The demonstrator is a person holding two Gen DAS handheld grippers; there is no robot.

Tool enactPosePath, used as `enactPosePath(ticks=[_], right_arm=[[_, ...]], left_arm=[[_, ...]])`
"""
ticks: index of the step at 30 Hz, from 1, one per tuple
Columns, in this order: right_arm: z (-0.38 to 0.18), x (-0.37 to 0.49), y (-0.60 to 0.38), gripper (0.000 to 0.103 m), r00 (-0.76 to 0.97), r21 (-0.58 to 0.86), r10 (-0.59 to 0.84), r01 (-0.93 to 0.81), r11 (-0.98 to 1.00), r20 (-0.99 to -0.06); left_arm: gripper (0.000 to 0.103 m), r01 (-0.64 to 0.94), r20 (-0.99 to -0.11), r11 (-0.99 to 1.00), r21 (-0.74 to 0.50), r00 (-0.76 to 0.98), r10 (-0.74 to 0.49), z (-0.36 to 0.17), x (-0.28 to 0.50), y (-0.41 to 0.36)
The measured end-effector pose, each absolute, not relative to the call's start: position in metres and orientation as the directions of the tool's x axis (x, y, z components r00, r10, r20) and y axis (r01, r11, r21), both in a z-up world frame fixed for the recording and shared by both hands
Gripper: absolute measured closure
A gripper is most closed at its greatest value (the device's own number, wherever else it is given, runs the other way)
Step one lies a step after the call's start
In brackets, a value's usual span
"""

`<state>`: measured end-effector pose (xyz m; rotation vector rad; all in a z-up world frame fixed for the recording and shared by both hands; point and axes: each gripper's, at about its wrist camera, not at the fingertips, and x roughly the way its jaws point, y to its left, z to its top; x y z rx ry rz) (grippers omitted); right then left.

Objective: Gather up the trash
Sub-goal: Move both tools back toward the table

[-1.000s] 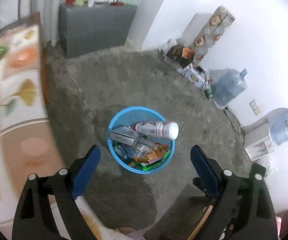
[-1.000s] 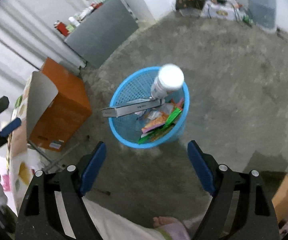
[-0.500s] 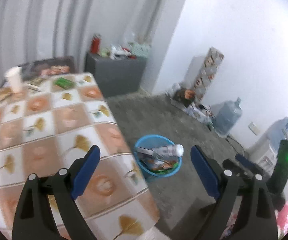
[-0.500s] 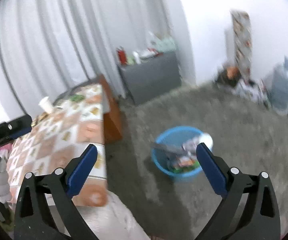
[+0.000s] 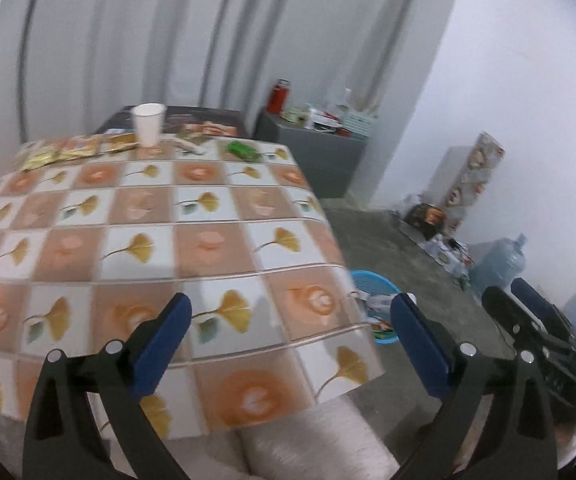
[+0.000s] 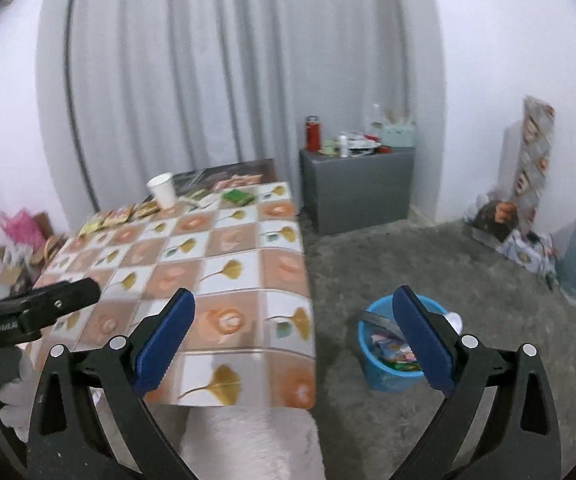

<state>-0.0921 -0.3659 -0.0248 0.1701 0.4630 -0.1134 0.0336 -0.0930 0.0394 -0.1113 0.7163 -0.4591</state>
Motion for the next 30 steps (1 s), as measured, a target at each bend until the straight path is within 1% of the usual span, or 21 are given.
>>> enactPosePath(ticks=[4, 7, 9, 18, 21, 26, 30], right_arm=[[-0.024, -0.083, -0.337, 0.008, 0.871, 0.104, -0.021, 0.083, 0.991, -0.491], [-0.029, -0.075, -0.321, 0.008, 0.848, 0.066, -0.021, 0.066, 0.996, -0.530], [-0.034, -0.070, -0.316, 0.008, 0.830, 0.069, -0.013, 0.062, 0.996, -0.557], [-0.039, -0.075, -0.327, 0.008, 0.809, 0.076, -0.045, 0.110, 0.991, -0.587], [-0.044, -0.076, -0.334, 0.008, 0.799, 0.075, -0.058, 0.127, 0.989, -0.599], [-0.055, -0.074, -0.347, 0.008, 0.777, 0.089, -0.070, 0.160, 0.983, -0.626], [-0.057, -0.078, -0.355, 0.008, 0.780, 0.122, -0.053, 0.164, 0.979, -0.623]], left_arm=[[0.006, 0.300, -0.622, 0.921, -0.247, 0.680, -0.389, 0.035, 0.026, -0.083], [0.006, 0.244, -0.661, 0.942, -0.230, 0.672, -0.335, 0.025, 0.024, -0.080], [0.006, 0.208, -0.678, 0.954, -0.215, 0.671, -0.299, 0.020, 0.023, -0.077], [0.006, 0.100, -0.711, 0.985, -0.140, 0.682, -0.171, 0.017, 0.024, -0.073], [0.006, 0.086, -0.720, 0.991, -0.103, 0.681, -0.134, 0.018, 0.026, -0.077], [0.006, 0.113, -0.731, 0.989, -0.096, 0.667, -0.147, 0.017, 0.027, -0.085], [0.006, 0.179, -0.706, 0.970, -0.166, 0.665, -0.243, 0.021, 0.026, -0.090]])
